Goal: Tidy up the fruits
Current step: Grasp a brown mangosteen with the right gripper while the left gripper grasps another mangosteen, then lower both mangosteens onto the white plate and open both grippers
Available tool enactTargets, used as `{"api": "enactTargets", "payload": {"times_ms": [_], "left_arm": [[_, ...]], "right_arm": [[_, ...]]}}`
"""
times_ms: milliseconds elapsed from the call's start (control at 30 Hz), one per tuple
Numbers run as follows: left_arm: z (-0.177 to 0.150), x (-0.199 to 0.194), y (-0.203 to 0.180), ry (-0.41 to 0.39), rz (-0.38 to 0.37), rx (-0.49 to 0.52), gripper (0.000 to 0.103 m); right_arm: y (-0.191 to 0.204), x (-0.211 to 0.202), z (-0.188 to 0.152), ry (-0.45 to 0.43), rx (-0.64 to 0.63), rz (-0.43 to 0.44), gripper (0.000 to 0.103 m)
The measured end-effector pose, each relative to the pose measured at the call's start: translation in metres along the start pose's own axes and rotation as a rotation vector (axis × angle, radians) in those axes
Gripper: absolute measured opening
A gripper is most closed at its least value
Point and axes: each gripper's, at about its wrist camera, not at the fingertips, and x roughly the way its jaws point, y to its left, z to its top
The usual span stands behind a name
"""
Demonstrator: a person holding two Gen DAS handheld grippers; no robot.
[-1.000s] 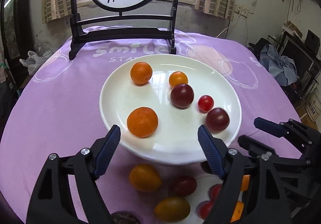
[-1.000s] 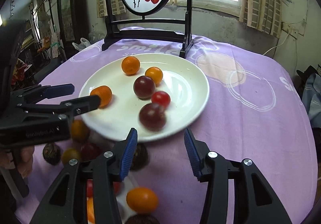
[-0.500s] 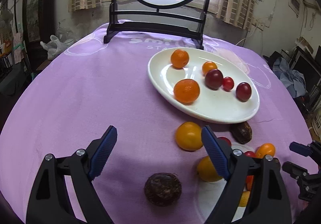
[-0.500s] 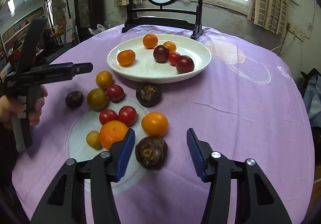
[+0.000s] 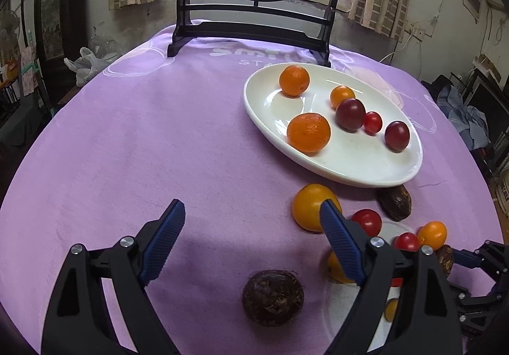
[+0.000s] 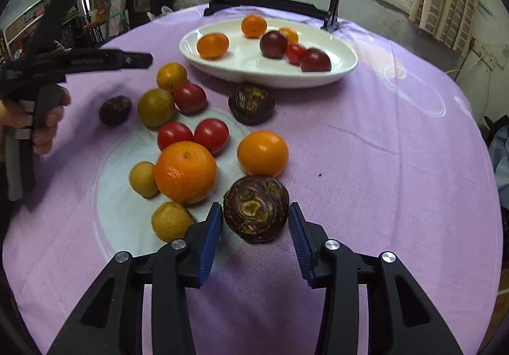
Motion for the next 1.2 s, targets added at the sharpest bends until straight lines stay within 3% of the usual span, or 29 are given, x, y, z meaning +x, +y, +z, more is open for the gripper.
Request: {"api": "enactTargets", "payload": {"times_ms": [300, 500, 667, 700, 733, 800, 900, 1000, 1200], "left_arm": [[-0.005, -0.002, 0.004, 0.032, -0.006, 0.034, 0.085], [-0.022, -0.008, -0.007, 0.064, -0.041, 0.116, 0.085], [-0.038, -0.006, -0.012, 0.098, 0.007, 0.174, 0.085], [-0.039, -0.004, -0.011, 0.105, 0.008, 0.172, 0.082], [-0.040, -0.002, -0.010, 0.114, 0.007, 0.168, 0.072], [-0.042, 0.004, -0.010, 0.147, -0.007, 0.172, 0.065], [-0.044, 0.003, -0.015, 0.140, 0.002, 0.195, 0.059], [-0.045, 0.000, -0.018, 0.151, -0.002, 0.206, 0.046], [-0.045, -0.002, -0.021, 0.134, -0.010, 0.210, 0.042]], "right_arm": [[0.003, -0.003, -0.002, -0.019, 0.002, -0.018, 0.042], [0.000, -0.004, -0.002, -0.020, 0.009, -0.027, 0.042], [-0.002, -0.005, -0.001, -0.021, 0.014, -0.024, 0.042], [-0.002, -0.005, -0.001, -0.023, 0.016, -0.012, 0.042], [-0.002, -0.007, 0.000, -0.029, 0.018, 0.001, 0.042], [-0.001, -0.009, 0.001, -0.040, 0.013, -0.006, 0.042], [-0.003, -0.009, 0.001, -0.042, 0.019, -0.020, 0.042], [-0.006, -0.010, 0.002, -0.045, 0.030, -0.031, 0.042], [-0.009, -0.010, 0.003, -0.055, 0.045, -0.042, 0.042]]}}
